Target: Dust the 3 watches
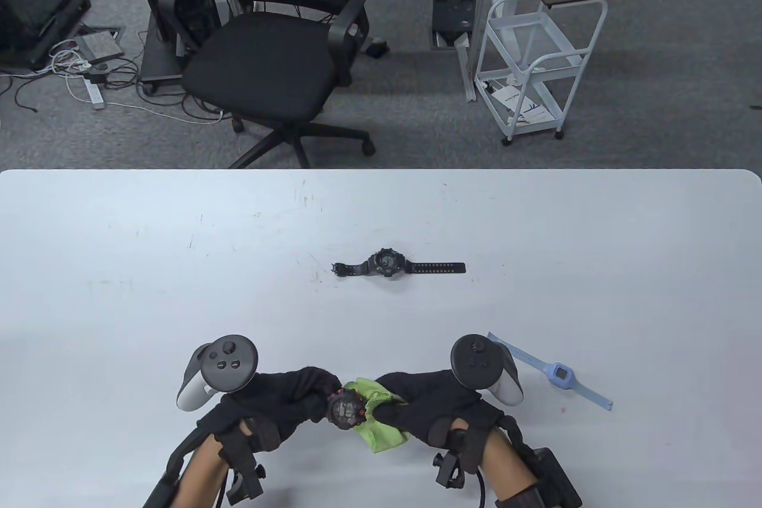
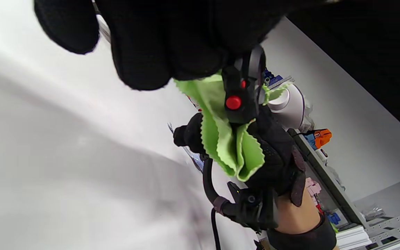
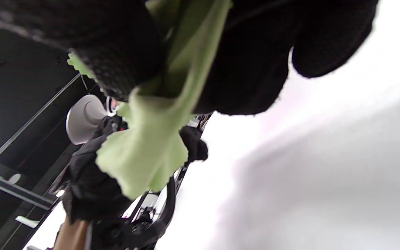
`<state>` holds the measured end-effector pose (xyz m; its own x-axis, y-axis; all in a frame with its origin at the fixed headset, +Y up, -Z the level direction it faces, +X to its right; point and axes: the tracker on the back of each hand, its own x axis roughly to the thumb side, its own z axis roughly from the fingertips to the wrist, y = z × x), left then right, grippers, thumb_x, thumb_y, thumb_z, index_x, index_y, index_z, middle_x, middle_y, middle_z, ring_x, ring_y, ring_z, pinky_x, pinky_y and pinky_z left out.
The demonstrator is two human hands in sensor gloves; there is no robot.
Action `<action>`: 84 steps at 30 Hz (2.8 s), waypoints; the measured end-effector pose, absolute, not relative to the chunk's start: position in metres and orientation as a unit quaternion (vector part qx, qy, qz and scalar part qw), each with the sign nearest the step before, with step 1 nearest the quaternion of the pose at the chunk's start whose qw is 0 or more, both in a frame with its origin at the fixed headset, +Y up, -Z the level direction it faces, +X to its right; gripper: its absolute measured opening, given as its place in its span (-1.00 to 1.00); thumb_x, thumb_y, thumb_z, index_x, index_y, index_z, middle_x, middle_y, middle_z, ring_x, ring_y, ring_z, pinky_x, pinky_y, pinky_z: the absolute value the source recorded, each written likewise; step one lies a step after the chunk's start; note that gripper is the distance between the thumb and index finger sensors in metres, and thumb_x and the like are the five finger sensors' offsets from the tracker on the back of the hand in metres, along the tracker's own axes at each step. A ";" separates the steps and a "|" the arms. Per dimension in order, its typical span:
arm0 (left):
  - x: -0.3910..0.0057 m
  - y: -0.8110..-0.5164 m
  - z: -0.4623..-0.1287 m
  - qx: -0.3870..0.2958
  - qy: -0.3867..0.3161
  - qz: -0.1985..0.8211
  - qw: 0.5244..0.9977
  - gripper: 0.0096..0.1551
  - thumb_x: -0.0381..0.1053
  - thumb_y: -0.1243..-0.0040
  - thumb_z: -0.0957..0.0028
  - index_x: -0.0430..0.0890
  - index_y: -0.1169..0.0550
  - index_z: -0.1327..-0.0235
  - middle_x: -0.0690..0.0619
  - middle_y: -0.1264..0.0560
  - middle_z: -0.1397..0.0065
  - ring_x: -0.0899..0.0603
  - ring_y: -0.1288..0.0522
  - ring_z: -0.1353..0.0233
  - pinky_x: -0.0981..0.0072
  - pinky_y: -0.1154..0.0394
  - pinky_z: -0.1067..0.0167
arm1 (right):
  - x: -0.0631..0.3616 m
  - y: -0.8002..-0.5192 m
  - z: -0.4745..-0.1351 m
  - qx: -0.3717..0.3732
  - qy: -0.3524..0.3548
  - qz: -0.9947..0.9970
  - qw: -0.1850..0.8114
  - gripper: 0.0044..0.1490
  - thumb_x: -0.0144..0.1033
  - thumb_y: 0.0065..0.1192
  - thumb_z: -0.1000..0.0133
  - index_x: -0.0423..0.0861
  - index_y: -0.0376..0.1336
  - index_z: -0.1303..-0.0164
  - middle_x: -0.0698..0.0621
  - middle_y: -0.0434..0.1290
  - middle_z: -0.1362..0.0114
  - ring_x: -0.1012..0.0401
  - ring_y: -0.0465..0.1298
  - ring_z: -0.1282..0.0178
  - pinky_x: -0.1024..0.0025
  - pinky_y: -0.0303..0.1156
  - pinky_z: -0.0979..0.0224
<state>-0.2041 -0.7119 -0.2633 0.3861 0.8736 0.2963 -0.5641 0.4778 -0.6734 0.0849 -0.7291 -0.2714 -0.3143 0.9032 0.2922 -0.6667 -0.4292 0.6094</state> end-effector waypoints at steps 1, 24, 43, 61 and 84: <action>-0.203 -0.713 -0.263 -0.255 -0.322 0.455 0.790 -0.34 0.04 -0.20 -0.12 -0.19 -0.49 -0.46 -0.10 -0.65 -0.15 -0.28 -0.64 -0.18 -0.45 -0.36 -0.33 | 0.086 -0.730 -0.272 0.305 0.193 0.792 0.492 -0.34 -0.02 0.45 -0.05 -0.15 0.50 -0.26 -0.01 0.68 -0.04 0.05 0.66 -0.05 -0.23 0.43 -0.28; -0.209 -0.713 -0.266 -0.239 -0.313 0.434 0.810 -0.39 0.03 -0.21 -0.03 -0.27 -0.64 -0.24 -0.06 -0.76 0.04 -0.21 -0.76 0.01 -0.36 -0.47 -0.26 | 0.087 -0.736 -0.273 0.277 0.164 0.830 0.456 -0.40 0.15 0.44 -0.03 -0.10 0.62 0.04 0.09 0.72 0.21 0.17 0.71 0.19 -0.09 0.55 -0.12; -0.209 -0.713 -0.266 -0.238 -0.309 0.438 0.810 -0.39 0.03 -0.20 -0.04 -0.26 -0.63 -0.26 -0.06 -0.74 0.02 -0.21 -0.75 -0.01 -0.37 -0.46 -0.26 | 0.091 -0.733 -0.273 0.273 0.153 0.837 0.448 -0.42 0.13 0.46 -0.03 -0.12 0.64 0.09 0.08 0.73 0.24 0.16 0.71 0.21 -0.09 0.55 -0.11; -0.210 -0.713 -0.265 -0.231 -0.306 0.440 0.812 -0.39 0.03 -0.20 -0.04 -0.26 -0.61 -0.27 -0.07 -0.73 0.01 -0.22 -0.74 -0.02 -0.38 -0.46 -0.27 | 0.098 -0.729 -0.275 0.260 0.128 0.854 0.433 -0.43 0.15 0.51 -0.04 -0.13 0.65 0.16 0.10 0.73 0.29 0.16 0.72 0.25 -0.08 0.55 -0.09; -0.214 -0.711 -0.266 -0.223 -0.303 0.447 0.812 -0.39 0.03 -0.20 -0.04 -0.25 -0.61 -0.27 -0.06 -0.73 0.01 -0.22 -0.74 -0.03 -0.37 -0.46 -0.26 | 0.103 -0.728 -0.277 0.262 0.149 0.843 0.445 -0.43 0.00 0.42 -0.04 -0.15 0.64 -0.01 0.05 0.76 0.19 0.14 0.73 0.18 -0.10 0.55 -0.13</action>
